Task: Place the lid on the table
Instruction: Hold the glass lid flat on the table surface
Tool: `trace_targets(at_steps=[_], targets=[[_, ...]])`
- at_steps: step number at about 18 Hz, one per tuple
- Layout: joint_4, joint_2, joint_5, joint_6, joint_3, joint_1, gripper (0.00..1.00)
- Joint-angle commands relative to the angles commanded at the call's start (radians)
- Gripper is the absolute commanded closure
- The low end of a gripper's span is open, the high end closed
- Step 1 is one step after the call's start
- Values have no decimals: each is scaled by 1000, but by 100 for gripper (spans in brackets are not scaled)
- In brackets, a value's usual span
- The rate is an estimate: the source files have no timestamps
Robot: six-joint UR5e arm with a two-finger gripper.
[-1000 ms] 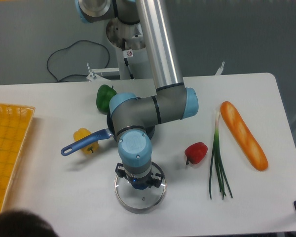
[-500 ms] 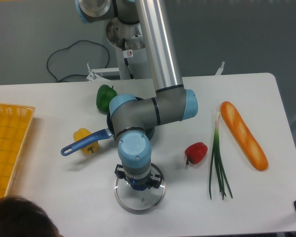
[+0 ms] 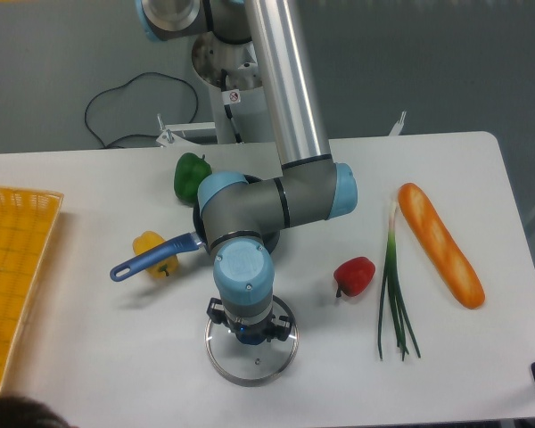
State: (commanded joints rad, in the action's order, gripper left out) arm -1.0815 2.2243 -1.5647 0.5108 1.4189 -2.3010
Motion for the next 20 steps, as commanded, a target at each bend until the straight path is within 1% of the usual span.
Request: trace_targets(at_steps=[5, 9, 12, 13, 16, 20], targets=[[0, 5, 0, 0, 0, 0, 53], [0, 8, 0, 2, 2, 0, 50], [0, 8, -2, 5, 2, 0, 40], [0, 8, -2, 6, 0, 0, 32], [0, 6, -2, 9, 2, 0, 17], [0, 0, -5, 12, 2, 0, 1]])
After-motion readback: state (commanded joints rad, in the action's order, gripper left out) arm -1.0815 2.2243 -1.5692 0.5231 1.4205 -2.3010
